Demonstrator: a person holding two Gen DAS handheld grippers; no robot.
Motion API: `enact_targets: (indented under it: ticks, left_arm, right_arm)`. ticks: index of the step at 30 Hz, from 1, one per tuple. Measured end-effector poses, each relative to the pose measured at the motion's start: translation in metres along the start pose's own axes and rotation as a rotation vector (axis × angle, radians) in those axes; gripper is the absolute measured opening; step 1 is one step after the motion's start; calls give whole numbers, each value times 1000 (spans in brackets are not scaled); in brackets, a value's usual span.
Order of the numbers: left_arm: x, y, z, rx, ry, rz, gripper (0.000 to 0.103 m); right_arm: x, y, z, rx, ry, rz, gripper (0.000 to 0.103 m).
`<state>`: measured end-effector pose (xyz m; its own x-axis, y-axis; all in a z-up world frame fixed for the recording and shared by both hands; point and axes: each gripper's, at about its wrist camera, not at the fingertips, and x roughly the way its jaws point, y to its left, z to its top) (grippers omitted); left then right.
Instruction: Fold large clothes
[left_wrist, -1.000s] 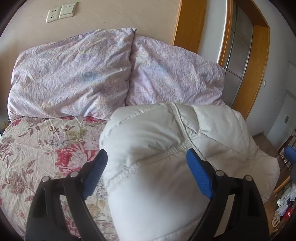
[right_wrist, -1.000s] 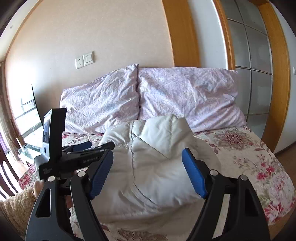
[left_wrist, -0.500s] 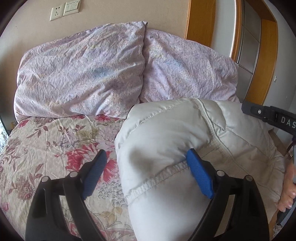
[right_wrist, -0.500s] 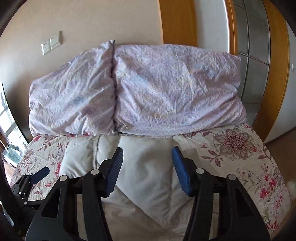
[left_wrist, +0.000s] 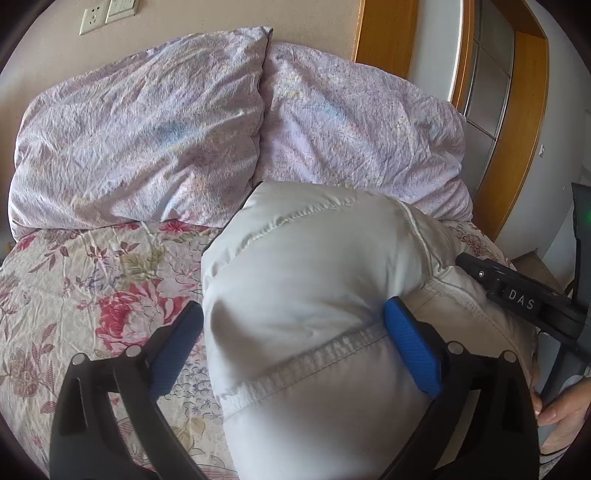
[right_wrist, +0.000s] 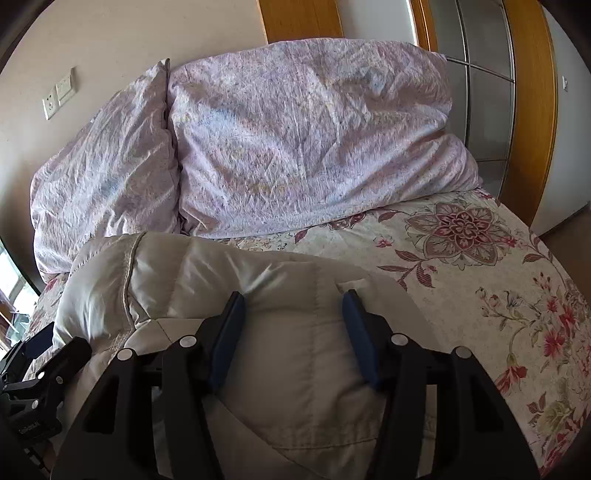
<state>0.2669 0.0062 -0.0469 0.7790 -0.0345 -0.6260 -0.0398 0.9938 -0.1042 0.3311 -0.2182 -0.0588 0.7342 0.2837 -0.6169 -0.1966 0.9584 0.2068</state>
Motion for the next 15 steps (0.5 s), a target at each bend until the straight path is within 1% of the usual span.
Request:
enact_targets:
  ticks: [2, 5, 10, 15]
  left_arm:
    - [5, 1, -1, -12, 13, -16, 99]
    - [10, 0, -2, -9, 16, -12, 99]
    - [15, -7, -5, 22, 13, 19, 100]
    - [19, -13, -8, 50, 10, 58, 100]
  right_arm:
    - [6, -3, -1, 14, 10, 11, 57]
    - [14, -8, -4, 30, 21, 28, 57]
    - [23, -14, -9, 52, 33, 50, 57]
    - [30, -17, -12, 60, 49, 54, 57]
